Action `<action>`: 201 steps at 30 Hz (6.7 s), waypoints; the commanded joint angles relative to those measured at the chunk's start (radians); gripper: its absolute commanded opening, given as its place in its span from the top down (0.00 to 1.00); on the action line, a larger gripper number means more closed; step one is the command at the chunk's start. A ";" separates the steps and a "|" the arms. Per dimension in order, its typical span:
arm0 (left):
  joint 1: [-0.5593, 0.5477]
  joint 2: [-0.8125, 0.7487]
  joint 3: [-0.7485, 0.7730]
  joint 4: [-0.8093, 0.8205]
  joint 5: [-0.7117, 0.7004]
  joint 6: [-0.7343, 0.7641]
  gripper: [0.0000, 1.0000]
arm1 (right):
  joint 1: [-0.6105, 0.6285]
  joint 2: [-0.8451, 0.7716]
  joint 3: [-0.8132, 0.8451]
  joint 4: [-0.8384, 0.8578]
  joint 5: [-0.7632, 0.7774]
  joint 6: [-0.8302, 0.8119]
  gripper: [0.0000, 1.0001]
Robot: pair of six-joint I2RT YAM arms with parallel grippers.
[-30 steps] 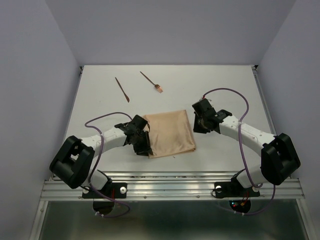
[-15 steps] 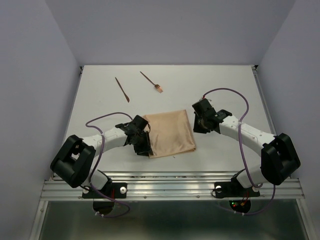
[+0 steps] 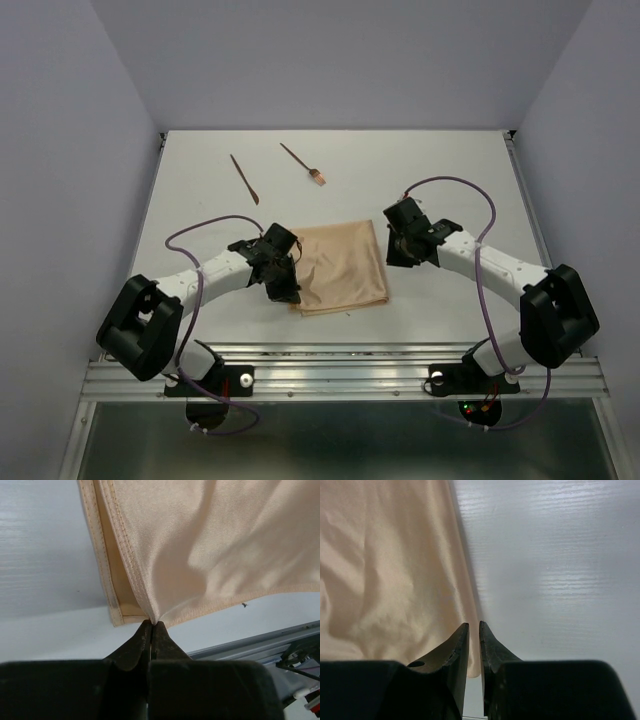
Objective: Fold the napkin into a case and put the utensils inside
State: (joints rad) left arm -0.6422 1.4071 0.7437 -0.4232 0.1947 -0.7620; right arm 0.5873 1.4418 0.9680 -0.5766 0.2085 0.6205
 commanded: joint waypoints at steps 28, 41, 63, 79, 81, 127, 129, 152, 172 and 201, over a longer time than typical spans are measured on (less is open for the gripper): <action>-0.005 -0.016 0.086 -0.117 -0.090 0.079 0.53 | -0.004 0.053 -0.112 0.147 -0.250 -0.062 0.83; -0.002 0.053 0.123 -0.017 -0.103 0.070 0.64 | 0.005 -0.077 -0.297 0.291 -0.382 0.048 0.83; 0.142 0.174 0.237 0.144 -0.176 0.075 0.66 | -0.014 0.102 0.000 0.291 -0.191 0.005 0.85; 0.176 0.365 0.319 0.169 -0.144 0.125 0.70 | -0.126 0.169 -0.031 0.455 -0.460 0.008 0.89; 0.176 0.351 0.347 0.158 -0.141 0.133 0.69 | -0.126 0.166 -0.008 0.454 -0.474 0.027 0.89; 0.222 0.561 0.516 0.168 -0.089 0.165 0.70 | -0.170 0.450 0.207 0.406 -0.290 0.041 0.86; 0.222 0.553 0.507 0.173 -0.090 0.164 0.70 | -0.179 0.428 0.184 0.408 -0.279 0.038 0.86; 0.222 0.543 0.500 0.166 -0.081 0.142 0.71 | -0.146 -0.046 -0.161 0.396 -0.412 0.090 0.83; 0.222 0.564 0.522 0.143 -0.086 0.158 0.71 | 0.048 -0.153 -0.411 0.247 -0.255 0.191 0.84; 0.222 0.497 0.494 0.138 -0.081 0.204 0.70 | -0.001 0.261 0.061 0.181 0.152 0.061 0.86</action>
State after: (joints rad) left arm -0.4244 1.9499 1.2705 -0.2016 0.1482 -0.5934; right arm 0.5945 1.7180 1.0107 -0.3756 0.2813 0.6964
